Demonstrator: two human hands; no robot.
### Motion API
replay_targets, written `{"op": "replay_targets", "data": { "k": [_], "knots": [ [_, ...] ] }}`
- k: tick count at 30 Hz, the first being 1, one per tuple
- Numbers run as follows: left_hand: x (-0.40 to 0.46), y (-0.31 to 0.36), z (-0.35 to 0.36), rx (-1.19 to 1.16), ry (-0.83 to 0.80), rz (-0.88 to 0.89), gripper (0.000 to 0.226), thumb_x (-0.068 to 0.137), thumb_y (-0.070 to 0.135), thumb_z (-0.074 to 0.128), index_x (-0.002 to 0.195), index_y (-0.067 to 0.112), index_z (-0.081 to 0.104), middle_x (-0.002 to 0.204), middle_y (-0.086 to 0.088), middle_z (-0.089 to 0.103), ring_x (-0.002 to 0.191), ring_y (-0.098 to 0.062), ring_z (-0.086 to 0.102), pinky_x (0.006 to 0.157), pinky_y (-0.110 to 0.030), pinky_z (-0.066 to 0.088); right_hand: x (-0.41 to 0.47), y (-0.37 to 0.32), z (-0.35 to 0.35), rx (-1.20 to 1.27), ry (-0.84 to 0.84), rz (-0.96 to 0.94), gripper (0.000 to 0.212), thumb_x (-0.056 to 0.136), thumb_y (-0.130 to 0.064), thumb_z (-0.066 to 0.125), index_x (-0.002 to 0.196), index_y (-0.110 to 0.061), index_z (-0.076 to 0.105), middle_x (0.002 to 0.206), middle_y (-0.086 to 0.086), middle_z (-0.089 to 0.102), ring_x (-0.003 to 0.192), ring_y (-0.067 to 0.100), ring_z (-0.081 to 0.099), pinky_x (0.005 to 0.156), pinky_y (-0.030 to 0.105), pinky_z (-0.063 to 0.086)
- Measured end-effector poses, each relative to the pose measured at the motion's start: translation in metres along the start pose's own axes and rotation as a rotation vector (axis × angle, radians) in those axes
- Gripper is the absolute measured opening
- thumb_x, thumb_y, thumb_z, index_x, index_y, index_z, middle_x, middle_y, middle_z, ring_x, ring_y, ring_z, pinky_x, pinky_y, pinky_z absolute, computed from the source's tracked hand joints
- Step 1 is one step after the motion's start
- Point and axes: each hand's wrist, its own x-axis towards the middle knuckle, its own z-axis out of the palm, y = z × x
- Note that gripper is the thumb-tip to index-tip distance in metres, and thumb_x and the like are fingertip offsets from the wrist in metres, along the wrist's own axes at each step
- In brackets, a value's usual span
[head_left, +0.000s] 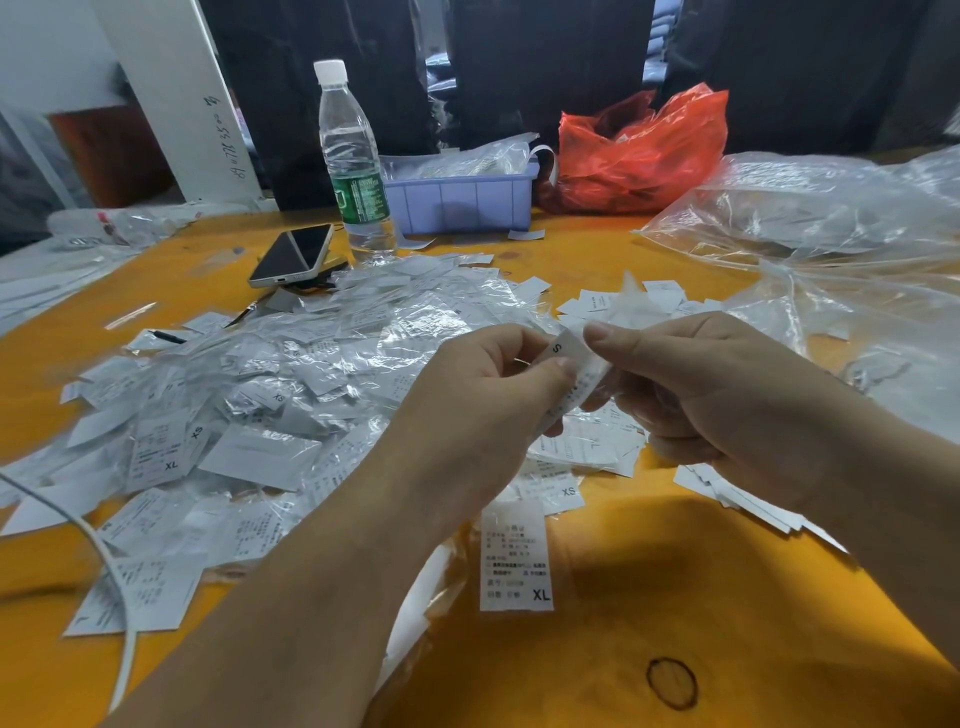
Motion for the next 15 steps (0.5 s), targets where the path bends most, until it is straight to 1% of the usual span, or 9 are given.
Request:
{"op": "replay_targets", "data": {
  "k": [2, 4, 6, 8, 10, 12, 15],
  "knots": [
    [0.0005, 0.0004, -0.0006, -0.024, 0.019, -0.012, 0.014, 0.094, 0.02, 0.06, 0.084, 0.017, 0.07, 0.051, 0.015, 0.058, 0.042, 0.002, 0.05, 0.042, -0.007, 0.035, 0.0005, -0.0005, -0.0001, 0.027, 0.005, 0.007, 0.043, 0.075, -0.046, 0.061, 0.066, -0.005, 0.073, 0.047, 0.0, 0.031, 0.04, 0.011, 0.017, 0.037, 0.021, 0.018],
    [0.0014, -0.0001, -0.0014, -0.025, 0.049, -0.026, 0.014, 0.093, 0.019, 0.06, 0.083, 0.017, 0.07, 0.05, 0.015, 0.057, 0.043, 0.002, 0.051, 0.042, -0.008, 0.035, 0.0007, -0.001, -0.0015, 0.025, 0.007, -0.003, 0.033, 0.076, -0.04, 0.064, 0.063, -0.011, 0.072, 0.052, 0.004, 0.031, 0.042, 0.012, 0.016, 0.038, 0.023, 0.017],
    [0.0026, -0.0003, -0.0024, -0.036, 0.067, -0.046, 0.014, 0.092, 0.018, 0.062, 0.081, 0.015, 0.07, 0.049, 0.014, 0.056, 0.043, 0.003, 0.051, 0.042, -0.009, 0.036, 0.0015, -0.0001, -0.0042, -0.001, 0.022, -0.03, 0.022, 0.081, -0.024, 0.068, 0.067, -0.008, 0.073, 0.054, 0.007, 0.03, 0.043, 0.013, 0.018, 0.038, 0.023, 0.019],
    [0.003, 0.0005, -0.0032, -0.051, 0.069, -0.065, 0.013, 0.091, 0.015, 0.062, 0.081, 0.013, 0.069, 0.048, 0.014, 0.056, 0.043, 0.002, 0.05, 0.043, -0.01, 0.037, 0.002, 0.0013, -0.0068, -0.016, 0.042, -0.046, 0.018, 0.083, -0.014, 0.067, 0.069, -0.005, 0.072, 0.053, 0.006, 0.031, 0.042, 0.012, 0.02, 0.037, 0.022, 0.02],
    [0.0028, 0.0017, -0.0036, -0.07, 0.066, -0.084, 0.014, 0.091, 0.014, 0.063, 0.078, 0.014, 0.069, 0.048, 0.013, 0.056, 0.043, -0.001, 0.049, 0.043, -0.012, 0.037, 0.0024, 0.0017, -0.0077, -0.022, 0.043, -0.049, 0.015, 0.08, -0.014, 0.069, 0.07, -0.004, 0.071, 0.051, 0.005, 0.032, 0.04, 0.011, 0.022, 0.036, 0.021, 0.021],
    [0.0025, 0.0029, -0.0039, -0.107, 0.055, -0.117, 0.014, 0.091, 0.015, 0.063, 0.078, 0.015, 0.069, 0.049, 0.009, 0.055, 0.044, -0.006, 0.044, 0.045, -0.017, 0.034, 0.0023, 0.0014, -0.0071, -0.018, 0.027, -0.057, 0.014, 0.073, -0.018, 0.073, 0.07, -0.004, 0.07, 0.049, 0.003, 0.032, 0.04, 0.011, 0.022, 0.036, 0.021, 0.022],
    [0.0025, 0.0049, -0.0037, -0.186, 0.019, -0.142, 0.01, 0.091, 0.015, 0.063, 0.084, 0.011, 0.069, 0.05, 0.005, 0.052, 0.045, -0.009, 0.038, 0.046, -0.022, 0.031, 0.0015, 0.0005, -0.0057, 0.004, 0.003, -0.085, 0.014, 0.065, -0.022, 0.073, 0.064, -0.01, 0.069, 0.05, 0.002, 0.03, 0.041, 0.011, 0.019, 0.036, 0.02, 0.021]
  ]
}}
